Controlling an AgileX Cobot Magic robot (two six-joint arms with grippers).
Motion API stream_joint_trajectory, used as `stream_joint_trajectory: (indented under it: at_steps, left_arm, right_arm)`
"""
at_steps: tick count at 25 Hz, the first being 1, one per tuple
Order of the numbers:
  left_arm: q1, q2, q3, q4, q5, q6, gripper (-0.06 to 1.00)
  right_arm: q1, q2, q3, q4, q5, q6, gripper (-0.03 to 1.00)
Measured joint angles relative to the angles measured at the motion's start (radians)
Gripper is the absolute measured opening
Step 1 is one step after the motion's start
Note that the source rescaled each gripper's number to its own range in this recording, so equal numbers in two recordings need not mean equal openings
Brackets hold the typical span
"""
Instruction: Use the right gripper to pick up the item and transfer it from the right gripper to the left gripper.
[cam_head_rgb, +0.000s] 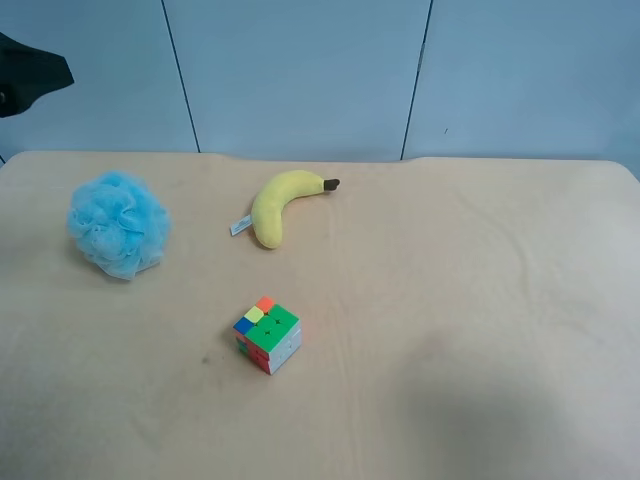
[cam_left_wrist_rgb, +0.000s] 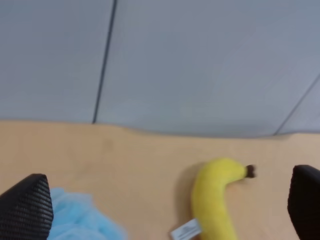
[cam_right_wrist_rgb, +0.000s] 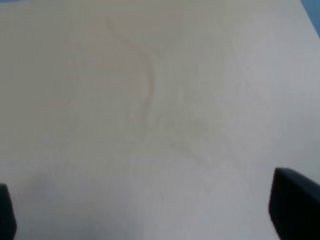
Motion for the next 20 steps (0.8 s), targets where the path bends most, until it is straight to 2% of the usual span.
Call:
stream_joint_trajectory:
  at_steps: [5,8,12,15,20]
  left_arm:
    - [0.0,-0.141,0.028,0.092,0.043,-0.069,0.93]
    - [0.0,-0.211,0.03,0.209,0.092,-0.164,0.93]
    - [0.0,-0.287,0.03,0.449,0.145,-0.355,0.93]
    - [0.0,-0.325,0.03,0.68,0.172,-0.535,0.93]
    - [0.0,-0.369,0.03,0.99,0.262,-0.79,0.93]
  right_arm:
    - [0.0,0.0,0.0,0.0,0.0,0.0,1.0]
    - [0.0,0.0,0.0,0.0,0.0,0.0,1.0]
    - [0.0,0.0,0.0,0.0,0.0,0.0,1.0]
    - [0.0,0.0,0.0,0.0,0.0,0.0,1.0]
    - [0.0,0.0,0.0,0.0,0.0,0.0,1.0]
